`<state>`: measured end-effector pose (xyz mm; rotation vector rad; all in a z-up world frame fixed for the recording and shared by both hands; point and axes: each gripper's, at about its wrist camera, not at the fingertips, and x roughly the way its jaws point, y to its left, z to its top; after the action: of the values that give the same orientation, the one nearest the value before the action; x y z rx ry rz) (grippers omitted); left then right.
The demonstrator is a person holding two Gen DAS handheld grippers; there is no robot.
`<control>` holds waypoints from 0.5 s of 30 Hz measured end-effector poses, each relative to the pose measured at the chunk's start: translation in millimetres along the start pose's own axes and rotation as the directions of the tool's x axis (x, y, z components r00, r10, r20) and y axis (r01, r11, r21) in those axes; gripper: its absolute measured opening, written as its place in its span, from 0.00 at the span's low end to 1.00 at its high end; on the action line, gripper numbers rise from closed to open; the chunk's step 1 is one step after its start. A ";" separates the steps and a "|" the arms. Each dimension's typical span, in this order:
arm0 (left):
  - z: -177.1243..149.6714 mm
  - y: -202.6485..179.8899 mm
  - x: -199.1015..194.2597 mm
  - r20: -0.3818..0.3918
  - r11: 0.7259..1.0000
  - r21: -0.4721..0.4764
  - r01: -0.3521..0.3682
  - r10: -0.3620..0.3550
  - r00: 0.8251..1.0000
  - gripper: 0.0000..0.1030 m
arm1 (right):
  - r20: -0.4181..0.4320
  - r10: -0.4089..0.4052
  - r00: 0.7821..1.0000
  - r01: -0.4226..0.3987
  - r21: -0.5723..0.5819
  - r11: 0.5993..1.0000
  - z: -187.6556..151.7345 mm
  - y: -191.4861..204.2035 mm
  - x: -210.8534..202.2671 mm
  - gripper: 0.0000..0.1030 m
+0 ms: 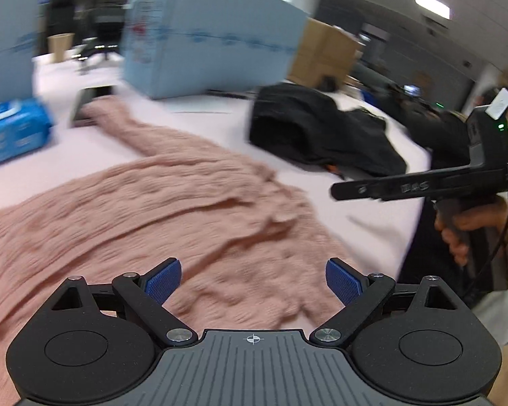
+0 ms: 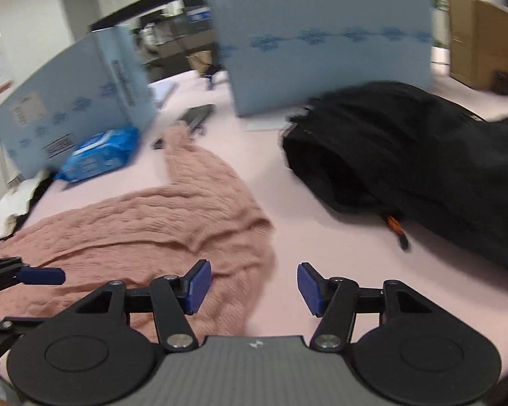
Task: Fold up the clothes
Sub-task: 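Move the open right gripper over the cardigan front edge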
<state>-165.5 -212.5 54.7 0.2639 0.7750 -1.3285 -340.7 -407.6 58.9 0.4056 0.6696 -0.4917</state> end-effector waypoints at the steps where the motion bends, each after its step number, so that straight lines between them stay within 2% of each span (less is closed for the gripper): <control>1: 4.2 -5.0 8.4 -0.010 1.000 0.021 0.001 0.000 1.000 0.92 | -0.002 -0.018 1.000 0.017 -0.036 0.999 -3.1 0.9 0.5 0.57; 3: 8.3 -12.4 21.9 -0.021 0.999 0.044 -0.005 0.005 1.000 0.92 | -0.006 -0.039 0.999 0.038 -0.134 0.990 -9.1 2.8 2.0 0.58; 5: 13.3 -17.3 36.3 -0.032 0.997 0.065 -0.041 0.043 0.999 0.92 | -0.020 -0.009 1.000 0.005 -0.196 0.981 -7.0 3.1 7.9 0.58; 7: 18.4 -20.0 53.6 -0.041 0.987 0.093 -0.133 0.137 0.990 0.92 | -0.044 0.039 0.998 -0.048 -0.214 0.976 -2.2 -0.3 14.1 0.58; 8: 19.4 -21.3 57.9 -0.042 0.983 0.099 -0.157 0.162 0.986 0.92 | -0.052 0.063 0.997 -0.073 -0.209 0.975 0.4 -3.0 17.7 0.58; 10: 23.1 -23.8 74.8 -0.052 0.960 0.123 -0.251 0.259 0.964 0.91 | -0.067 0.100 0.993 -0.112 -0.201 0.973 4.6 -8.2 26.0 0.58; 11: 23.9 -24.6 77.4 -0.050 0.954 0.128 -0.269 0.277 0.959 0.91 | -0.077 0.102 0.992 -0.116 -0.213 0.970 10.9 -3.0 34.5 0.58; 15: 28.6 -30.1 91.5 -0.019 0.893 0.210 -0.397 0.410 0.912 0.91 | -0.126 0.103 0.987 -0.134 -0.268 0.954 11.6 0.5 56.6 0.58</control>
<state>-179.9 -307.2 24.5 0.6004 0.5950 -1.0040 -296.4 -429.9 29.3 0.2081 0.8046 -0.2573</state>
